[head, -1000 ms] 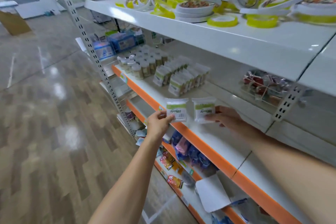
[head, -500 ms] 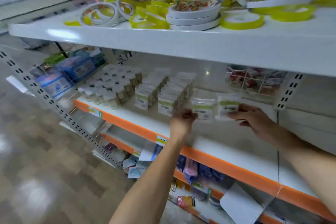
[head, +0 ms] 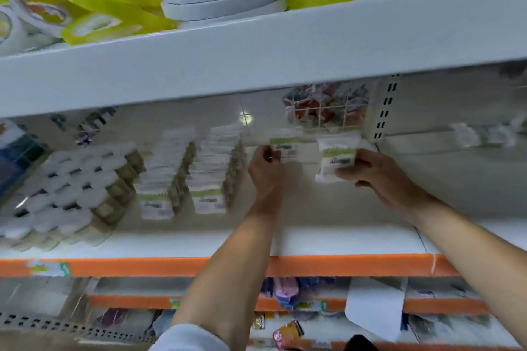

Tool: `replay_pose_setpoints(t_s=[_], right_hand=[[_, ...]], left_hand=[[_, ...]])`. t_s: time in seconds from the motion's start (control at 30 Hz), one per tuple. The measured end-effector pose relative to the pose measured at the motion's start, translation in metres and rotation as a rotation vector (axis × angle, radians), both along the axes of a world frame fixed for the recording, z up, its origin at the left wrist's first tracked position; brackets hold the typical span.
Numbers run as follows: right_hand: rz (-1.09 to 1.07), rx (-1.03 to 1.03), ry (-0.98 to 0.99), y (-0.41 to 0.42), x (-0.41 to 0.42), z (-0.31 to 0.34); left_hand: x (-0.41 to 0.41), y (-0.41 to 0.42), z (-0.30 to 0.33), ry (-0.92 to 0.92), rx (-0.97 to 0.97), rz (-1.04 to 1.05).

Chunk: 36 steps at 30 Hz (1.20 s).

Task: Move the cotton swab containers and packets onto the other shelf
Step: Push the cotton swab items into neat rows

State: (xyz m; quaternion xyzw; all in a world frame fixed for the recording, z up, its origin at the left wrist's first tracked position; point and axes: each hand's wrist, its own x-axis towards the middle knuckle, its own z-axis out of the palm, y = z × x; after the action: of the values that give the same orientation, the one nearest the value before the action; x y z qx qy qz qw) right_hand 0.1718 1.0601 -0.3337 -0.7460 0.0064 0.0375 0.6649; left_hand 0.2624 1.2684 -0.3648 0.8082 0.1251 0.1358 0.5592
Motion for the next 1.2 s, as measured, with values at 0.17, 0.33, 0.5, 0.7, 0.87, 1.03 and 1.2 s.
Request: replay_pose_setpoints(t_s=[0.17,0.33,0.5,0.7,0.87,1.03,1.2], right_hand=[[-0.044,0.006,-0.016,0.003,0.005,-0.004],[-0.102,-0.080,-0.050,0.011,0.025,-0.012],[-0.180,-0.236,-0.088,0.034,0.052,-0.020],[-0.270,-0.460,-0.117,0.072,0.075,-0.024],[-0.232,-0.500,-0.142,0.115,0.093,-0.020],[-0.358,-0.511,-0.083,0.138,0.107,-0.024],[-0.460,-0.510,0.004,0.147,0.111,-0.025]], left_hand=[[0.030,0.004,-0.005,0.030,-0.064,0.090],[0.033,0.002,0.001,0.015,-0.149,0.119],[0.034,0.010,-0.001,0.031,-0.188,0.027],[0.008,0.025,-0.012,0.003,0.015,-0.115],[-0.039,0.035,-0.010,-0.061,-0.041,-0.144],[-0.054,0.051,-0.004,-0.007,-0.053,-0.192],[-0.068,0.057,-0.001,0.020,-0.076,-0.231]])
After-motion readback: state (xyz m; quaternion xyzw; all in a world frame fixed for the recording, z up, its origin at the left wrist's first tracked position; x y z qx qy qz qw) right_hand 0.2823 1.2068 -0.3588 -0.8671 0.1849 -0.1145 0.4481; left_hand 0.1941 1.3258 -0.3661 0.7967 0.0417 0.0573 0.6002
